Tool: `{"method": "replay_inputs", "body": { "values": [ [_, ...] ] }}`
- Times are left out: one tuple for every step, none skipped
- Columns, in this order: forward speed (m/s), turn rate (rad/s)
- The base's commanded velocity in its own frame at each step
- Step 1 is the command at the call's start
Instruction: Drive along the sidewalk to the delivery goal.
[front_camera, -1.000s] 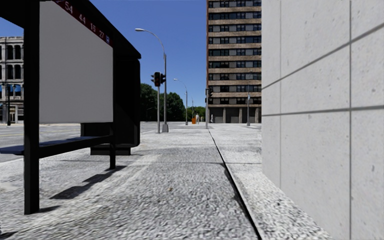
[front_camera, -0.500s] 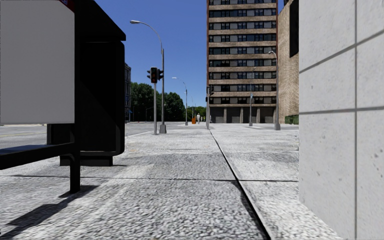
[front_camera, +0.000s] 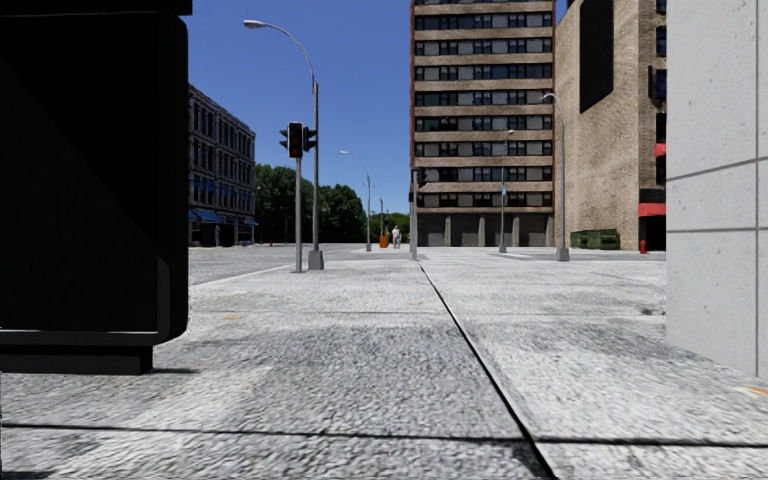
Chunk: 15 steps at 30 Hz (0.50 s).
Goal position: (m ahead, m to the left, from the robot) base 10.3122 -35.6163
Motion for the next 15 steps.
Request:
{"method": "replay_inputs", "body": {
  "values": [
    [2.0, -0.45],
    [2.0, -0.46],
    [2.0, -0.47],
    [2.0, -0.47],
    [2.0, -0.47],
    [2.0, -0.47],
    [2.0, -0.47],
    [2.0, -0.47],
    [2.0, -0.47],
    [2.0, -0.47],
    [2.0, -0.47],
    [2.0, -0.47],
    [2.0, -0.47],
    [2.0, -0.47],
    [2.0, -0.47]
  ]
}}
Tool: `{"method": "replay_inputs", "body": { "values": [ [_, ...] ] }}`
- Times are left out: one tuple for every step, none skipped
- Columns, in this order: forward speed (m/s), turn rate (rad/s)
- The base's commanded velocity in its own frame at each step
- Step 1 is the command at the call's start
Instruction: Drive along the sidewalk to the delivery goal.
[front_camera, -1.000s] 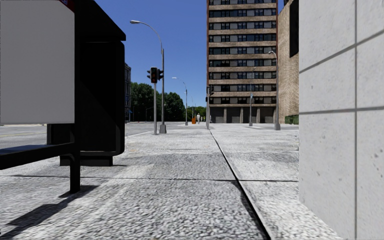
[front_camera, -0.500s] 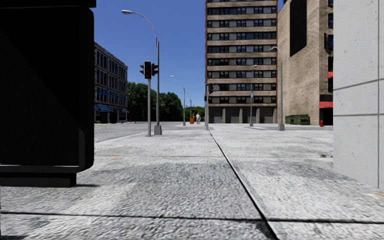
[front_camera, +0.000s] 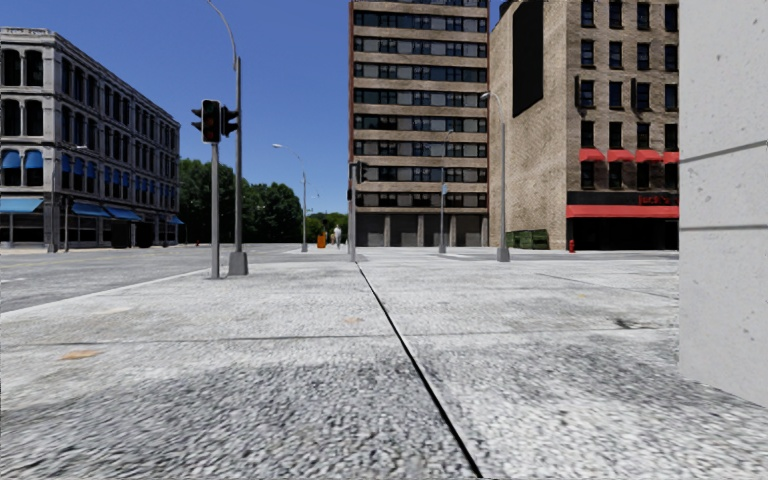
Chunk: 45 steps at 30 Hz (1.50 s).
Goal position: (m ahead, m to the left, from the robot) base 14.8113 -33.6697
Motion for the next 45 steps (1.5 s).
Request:
{"method": "replay_inputs", "body": {
  "values": [
    [2.0, -0.47],
    [2.0, -0.47],
    [2.0, -0.47],
    [2.0, -0.47],
    [2.0, -0.47],
    [2.0, -0.47],
    [2.0, -0.47],
    [2.0, -0.47],
    [2.0, -0.47],
    [2.0, -0.47],
    [2.0, -0.47],
    [2.0, -0.47],
    [2.0, -0.47],
    [2.0, -0.47],
    [2.0, -0.47],
    [2.0, -0.47],
    [2.0, -0.47],
    [2.0, -0.47],
    [2.0, -0.47],
    [2.0, -0.47],
    [2.0, -0.47],
    [2.0, -0.47],
    [2.0, -0.47],
    [2.0, -0.47],
    [2.0, -0.47],
    [2.0, -0.47],
    [2.0, -0.47],
    [2.0, -0.47],
    [2.0, -0.47],
    [2.0, -0.47],
    [2.0, -0.47],
    [2.0, -0.47],
    [2.0, -0.47],
    [2.0, -0.47],
    [2.0, -0.47],
    [2.0, -0.47],
    [2.0, -0.47],
    [2.0, -0.47],
    [2.0, -0.47],
    [2.0, -0.47],
    [2.0, -0.47],
    [2.0, -0.47],
    [2.0, -0.47],
    [2.0, -0.47],
    [2.0, -0.47]
  ]
}}
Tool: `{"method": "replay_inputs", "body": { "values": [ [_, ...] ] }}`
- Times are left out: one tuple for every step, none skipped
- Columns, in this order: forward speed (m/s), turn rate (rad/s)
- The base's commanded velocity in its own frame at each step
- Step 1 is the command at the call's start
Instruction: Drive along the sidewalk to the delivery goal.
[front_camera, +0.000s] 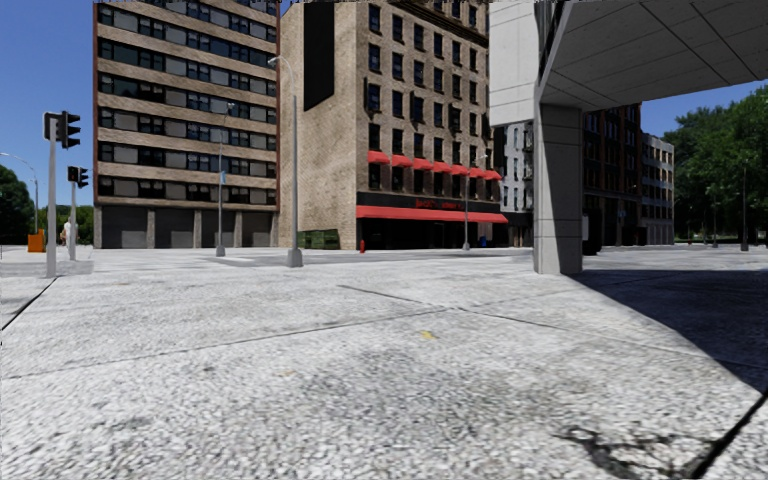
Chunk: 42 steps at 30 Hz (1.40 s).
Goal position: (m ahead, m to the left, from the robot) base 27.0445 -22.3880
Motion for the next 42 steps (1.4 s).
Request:
{"method": "replay_inputs", "body": {
  "values": [
    [2.0, -0.47],
    [2.0, -0.47],
    [2.0, -0.47],
    [2.0, -0.48],
    [2.0, -0.56],
    [2.0, -0.6],
    [2.0, -0.6],
    [2.0, -0.61],
    [2.0, -0.62],
    [2.0, -0.62],
    [2.0, -0.62],
    [2.0, -0.62],
    [2.0, -0.62],
    [2.0, -0.62],
    [2.0, -0.62],
    [2.0, -0.62],
    [2.0, -0.62],
    [2.0, -0.62],
    [2.0, -0.62],
    [2.0, -0.62],
    [2.0, -0.62],
    [2.0, -0.62],
    [2.0, -0.62],
    [2.0, -0.62],
    [2.0, -0.62],
    [2.0, -0.62],
    [2.0, -0.62],
    [2.0, -0.62],
    [2.0, -0.62],
    [2.0, -0.62],
    [2.0, -0.54],
    [2.0, -0.54],
    [2.0, -0.38],
    [2.0, -0.28],
    [2.0, -0.25],
    [2.0, -0.25],
    [2.0, -0.22],
    [2.0, -0.2],
    [2.0, -0.19],
    [2.0, -0.19],
    [2.0, -0.18],
    [2.0, -0.18]
  ]
}}
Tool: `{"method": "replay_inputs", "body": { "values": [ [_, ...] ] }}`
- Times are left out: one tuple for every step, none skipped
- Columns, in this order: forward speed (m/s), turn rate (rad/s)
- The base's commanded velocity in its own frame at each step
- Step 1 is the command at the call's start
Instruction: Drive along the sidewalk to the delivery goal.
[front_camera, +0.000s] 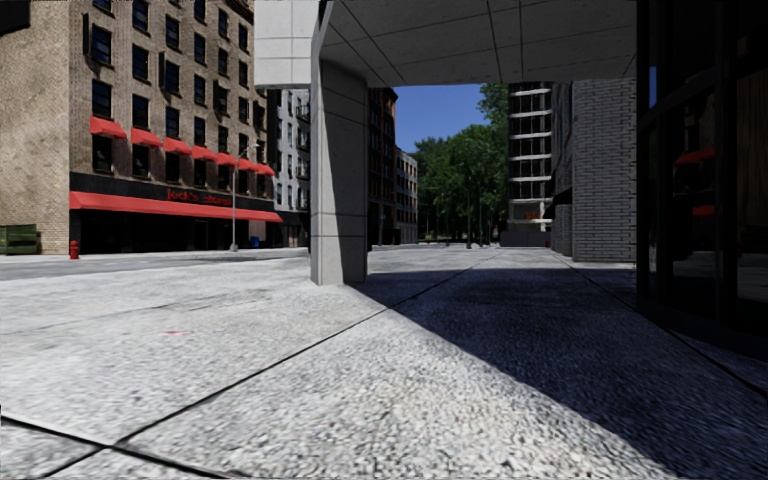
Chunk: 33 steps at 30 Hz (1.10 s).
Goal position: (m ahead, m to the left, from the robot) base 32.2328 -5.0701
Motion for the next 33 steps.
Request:
{"method": "replay_inputs", "body": {
  "values": [
    [2.0, -0.18],
    [2.0, -0.18],
    [2.0, -0.24],
    [2.0, -0.29],
    [2.0, -0.34],
    [2.0, -0.34],
    [2.0, -0.38],
    [2.0, -0.43],
    [2.0, -0.45],
    [2.0, -0.45],
    [2.0, -0.45],
    [2.0, -0.46],
    [2.0, -0.46],
    [2.0, -0.46],
    [2.0, -0.46],
    [2.0, -0.46],
    [2.0, -0.46],
    [2.0, -0.46],
    [2.0, -0.46],
    [2.0, -0.46],
    [2.0, -0.46],
    [2.0, -0.46],
    [2.0, -0.46],
    [2.0, -0.46],
    [2.0, -0.34],
    [2.0, 0.0],
    [2.0, 0.0],
    [2.0, 0.0],
    [2.0, 0.0],
    [2.0, 0.0],
    [2.0, 0.0],
    [2.0, 0.0],
    [2.0, 0.0]
  ]
}}
